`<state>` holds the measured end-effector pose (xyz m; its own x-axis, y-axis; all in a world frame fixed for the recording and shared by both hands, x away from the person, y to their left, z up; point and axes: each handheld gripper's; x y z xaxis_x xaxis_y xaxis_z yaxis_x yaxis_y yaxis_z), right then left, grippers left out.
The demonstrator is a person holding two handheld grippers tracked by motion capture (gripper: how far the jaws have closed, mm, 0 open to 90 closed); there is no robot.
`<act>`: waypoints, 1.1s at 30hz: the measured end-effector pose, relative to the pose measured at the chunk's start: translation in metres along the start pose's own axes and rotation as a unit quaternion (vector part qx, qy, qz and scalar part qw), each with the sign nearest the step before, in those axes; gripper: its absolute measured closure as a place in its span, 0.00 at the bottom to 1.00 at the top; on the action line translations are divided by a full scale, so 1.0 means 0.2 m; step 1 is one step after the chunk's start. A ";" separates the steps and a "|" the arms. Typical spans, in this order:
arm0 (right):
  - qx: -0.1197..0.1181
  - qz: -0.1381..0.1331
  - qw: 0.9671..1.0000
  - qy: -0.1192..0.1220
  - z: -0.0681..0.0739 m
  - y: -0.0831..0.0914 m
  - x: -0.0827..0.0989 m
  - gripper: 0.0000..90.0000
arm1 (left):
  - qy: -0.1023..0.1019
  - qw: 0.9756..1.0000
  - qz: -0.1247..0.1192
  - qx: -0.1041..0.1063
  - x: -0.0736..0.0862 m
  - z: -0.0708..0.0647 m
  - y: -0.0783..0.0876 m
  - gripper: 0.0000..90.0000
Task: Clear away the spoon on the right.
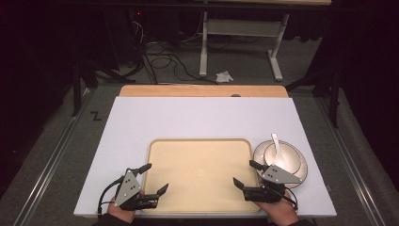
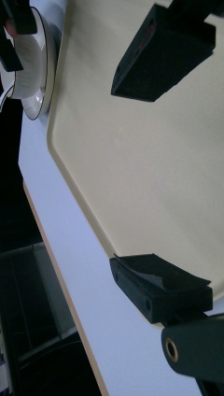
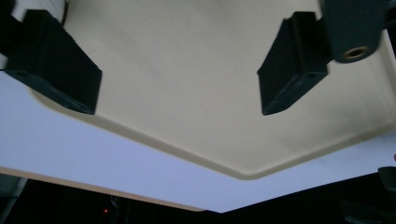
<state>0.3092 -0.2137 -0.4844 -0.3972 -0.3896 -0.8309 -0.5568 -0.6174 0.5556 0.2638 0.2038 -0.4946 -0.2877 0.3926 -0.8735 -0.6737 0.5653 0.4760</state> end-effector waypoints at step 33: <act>0.136 0.135 0.980 -0.060 -0.53 0.05 -0.30 1.00 | 0.000 1.000 -0.006 0.004 0.00 0.00 0.01 0.18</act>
<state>0.4058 -0.2692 -0.4330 -0.6299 -0.4203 -0.6531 -0.5873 -0.2925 0.7547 0.2623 0.2054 -0.4933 -0.2792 0.3849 -0.8797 -0.6720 0.5760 0.4654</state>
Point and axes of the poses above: each handheld gripper's, and its own axes: y roughly backward along the jaws, x roughly out of its underside, z roughly to its left, and after that the axes turned 11 degrees about z, right-handed
